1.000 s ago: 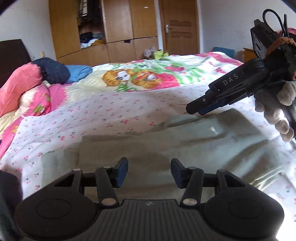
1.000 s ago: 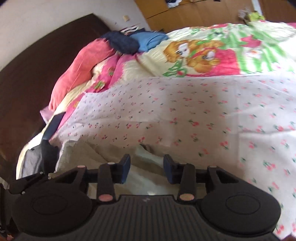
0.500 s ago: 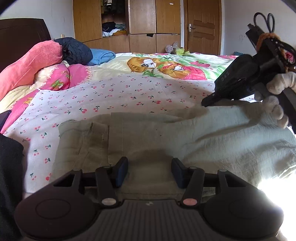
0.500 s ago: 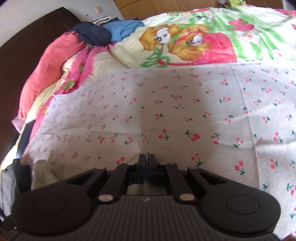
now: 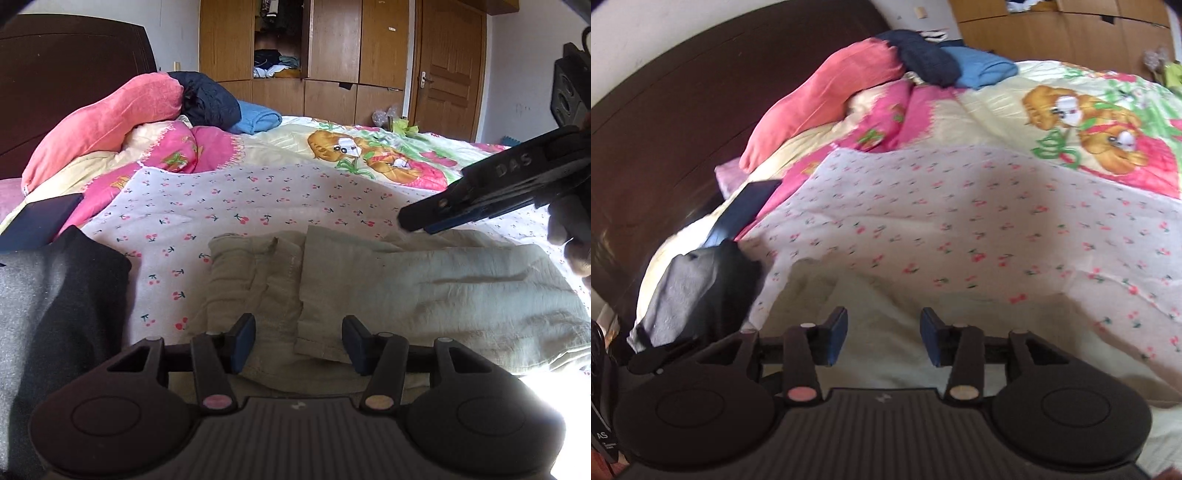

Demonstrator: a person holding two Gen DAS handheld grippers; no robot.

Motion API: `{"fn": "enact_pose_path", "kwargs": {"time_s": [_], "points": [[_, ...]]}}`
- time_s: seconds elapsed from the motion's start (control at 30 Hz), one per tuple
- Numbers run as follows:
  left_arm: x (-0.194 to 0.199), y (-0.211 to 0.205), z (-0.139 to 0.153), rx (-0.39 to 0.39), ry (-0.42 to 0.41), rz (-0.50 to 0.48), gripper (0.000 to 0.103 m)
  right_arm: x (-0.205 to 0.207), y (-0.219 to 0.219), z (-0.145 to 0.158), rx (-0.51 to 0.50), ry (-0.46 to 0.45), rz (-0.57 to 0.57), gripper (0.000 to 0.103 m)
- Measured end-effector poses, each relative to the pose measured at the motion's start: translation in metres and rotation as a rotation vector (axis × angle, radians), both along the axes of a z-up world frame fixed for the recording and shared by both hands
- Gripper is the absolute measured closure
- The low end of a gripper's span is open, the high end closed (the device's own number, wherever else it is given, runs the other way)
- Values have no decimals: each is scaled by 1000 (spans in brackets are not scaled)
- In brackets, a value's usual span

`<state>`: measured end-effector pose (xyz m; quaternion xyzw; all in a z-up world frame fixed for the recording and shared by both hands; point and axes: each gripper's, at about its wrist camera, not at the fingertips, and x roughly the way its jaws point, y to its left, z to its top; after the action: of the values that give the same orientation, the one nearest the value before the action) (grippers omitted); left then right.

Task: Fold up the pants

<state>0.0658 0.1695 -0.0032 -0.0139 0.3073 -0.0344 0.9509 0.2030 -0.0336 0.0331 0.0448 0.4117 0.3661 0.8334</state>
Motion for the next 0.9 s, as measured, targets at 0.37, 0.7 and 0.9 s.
{"fn": "enact_pose_path", "kwargs": {"time_s": [0.37,0.7,0.9], "points": [[-2,-12,-9,-16,4,-74,50,-11,81,-23,-107,142,31,59],[-11,11,-4,-94,-19,-44,86,-15,89,-26,-106,187,-30,101],[-27,32,12,-129,-65,-14,85,-28,103,2,-19,124,0,101]]}}
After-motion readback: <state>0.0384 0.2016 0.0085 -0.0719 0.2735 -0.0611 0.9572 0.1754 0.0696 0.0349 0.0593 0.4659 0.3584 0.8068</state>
